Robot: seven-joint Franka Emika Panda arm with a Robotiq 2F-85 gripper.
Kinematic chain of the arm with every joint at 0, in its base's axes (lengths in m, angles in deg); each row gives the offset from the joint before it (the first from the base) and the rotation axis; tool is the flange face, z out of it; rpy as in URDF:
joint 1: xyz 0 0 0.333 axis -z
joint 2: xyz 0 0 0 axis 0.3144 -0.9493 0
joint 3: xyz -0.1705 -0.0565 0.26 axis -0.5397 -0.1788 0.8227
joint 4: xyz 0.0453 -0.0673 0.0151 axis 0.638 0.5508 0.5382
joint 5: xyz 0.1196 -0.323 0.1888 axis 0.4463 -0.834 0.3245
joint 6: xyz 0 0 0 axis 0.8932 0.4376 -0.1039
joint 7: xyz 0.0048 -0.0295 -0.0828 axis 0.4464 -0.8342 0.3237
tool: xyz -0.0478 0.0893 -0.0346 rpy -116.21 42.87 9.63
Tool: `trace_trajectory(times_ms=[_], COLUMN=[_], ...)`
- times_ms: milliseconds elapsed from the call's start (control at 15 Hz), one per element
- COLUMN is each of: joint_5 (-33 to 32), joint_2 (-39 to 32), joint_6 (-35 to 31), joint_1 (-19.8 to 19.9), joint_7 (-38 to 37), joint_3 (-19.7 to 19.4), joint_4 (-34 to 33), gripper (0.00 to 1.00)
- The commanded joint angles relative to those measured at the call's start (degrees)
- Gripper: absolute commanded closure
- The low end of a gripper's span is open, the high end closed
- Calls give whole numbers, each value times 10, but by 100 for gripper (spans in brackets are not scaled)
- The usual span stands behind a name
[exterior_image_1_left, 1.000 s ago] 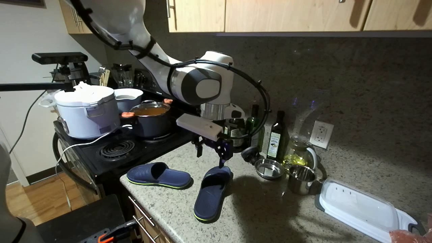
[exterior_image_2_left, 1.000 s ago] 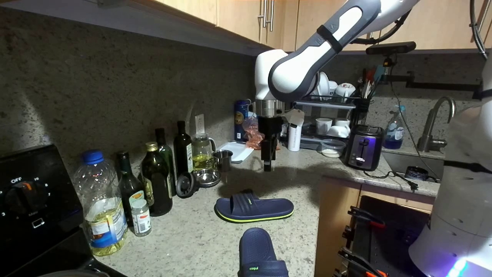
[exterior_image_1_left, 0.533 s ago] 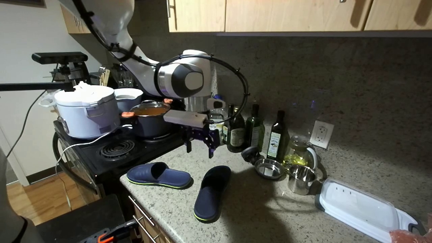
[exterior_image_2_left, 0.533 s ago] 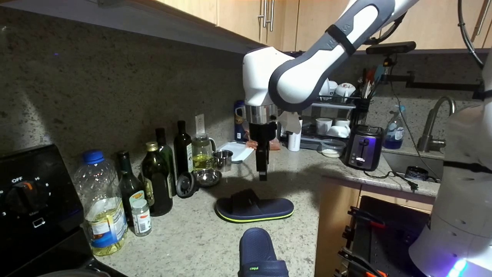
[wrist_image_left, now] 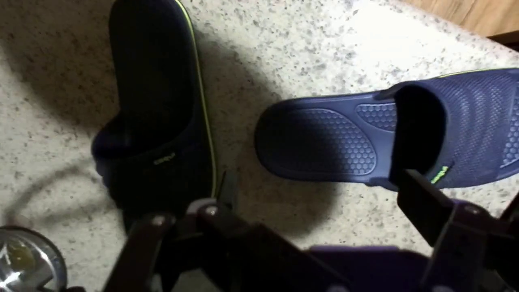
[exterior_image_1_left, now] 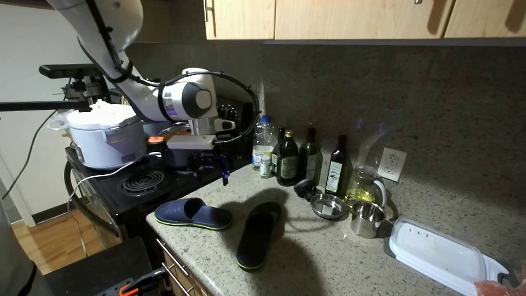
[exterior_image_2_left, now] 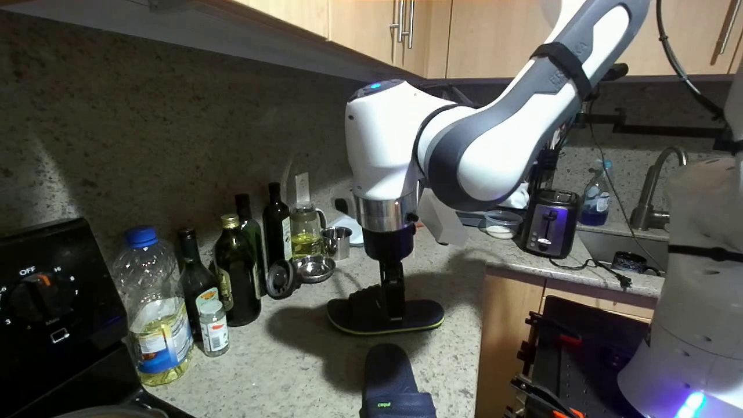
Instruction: Fold the slippers together
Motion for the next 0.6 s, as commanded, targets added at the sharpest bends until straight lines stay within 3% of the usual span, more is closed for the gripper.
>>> trace_trajectory(times_ms=[0,533], joint_5=[-29,-176], joint_2=[-14,-70], joint_6=[-42,-104], joint_1=[-29,-109], joint_7=[-20,-93], joint_3=[25,63], joint_4=[16,17], gripper=[0,0])
